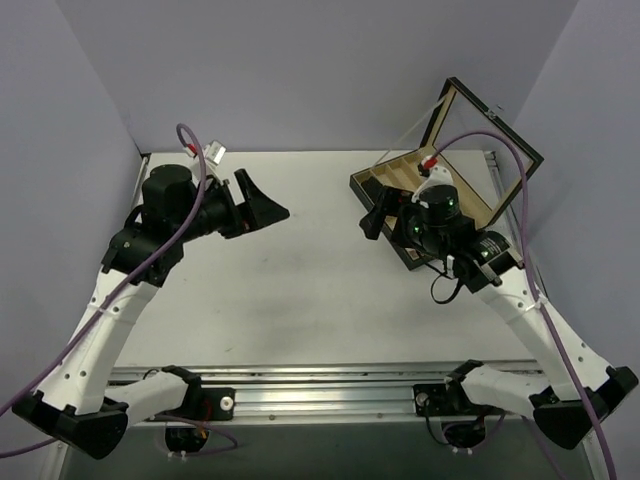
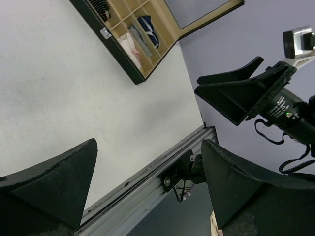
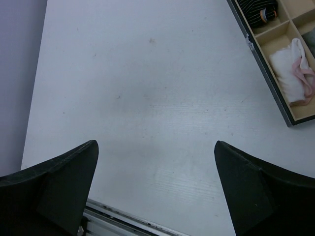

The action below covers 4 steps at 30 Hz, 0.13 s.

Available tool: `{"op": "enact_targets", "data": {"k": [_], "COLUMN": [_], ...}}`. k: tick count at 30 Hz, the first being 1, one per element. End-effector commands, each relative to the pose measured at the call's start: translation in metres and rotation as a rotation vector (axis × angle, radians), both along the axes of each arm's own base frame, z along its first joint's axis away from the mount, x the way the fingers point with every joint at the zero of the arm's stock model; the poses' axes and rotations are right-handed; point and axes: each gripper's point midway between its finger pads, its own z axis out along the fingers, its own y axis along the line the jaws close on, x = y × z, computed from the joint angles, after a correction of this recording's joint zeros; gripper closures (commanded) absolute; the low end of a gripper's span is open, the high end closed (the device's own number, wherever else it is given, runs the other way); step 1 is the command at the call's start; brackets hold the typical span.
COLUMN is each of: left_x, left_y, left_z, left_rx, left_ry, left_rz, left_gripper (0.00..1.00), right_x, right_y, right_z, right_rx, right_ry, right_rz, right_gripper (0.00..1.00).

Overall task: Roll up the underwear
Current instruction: Place the rolled underwear into the container

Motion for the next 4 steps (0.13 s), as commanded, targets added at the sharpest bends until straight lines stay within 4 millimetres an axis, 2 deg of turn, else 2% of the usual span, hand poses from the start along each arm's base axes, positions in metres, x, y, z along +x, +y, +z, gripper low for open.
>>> {"op": "enact_targets", "data": {"k": [1, 2, 4], "left_x": [-0.0046, -0.0075, -0.0125], "left_y": [-0.0054, -0.0056, -0.0065], "left_z": [0.0030, 0.0092, 0.0071], "left_rx": [-0.047, -0.067, -0.083], "left_ry": [-0.032, -0.057, -0.055], "left_rz": [-0.041, -0.047, -0.059], "left_gripper": [0.06, 0.06, 0.06], "right_x": [-0.0096, -0.0116, -0.0152], "right_y": [-0.0076, -0.0071, -0.0084], "right_z": [0.0120, 0.0131, 0.0156], "right_rx": [0.042, 0.039, 0.030], "right_ry": [-0.054, -0.060, -0.067], "right_rz": [-0.023, -0.010, 0.005], "right_gripper": [0.00, 0.00, 0.00]}}
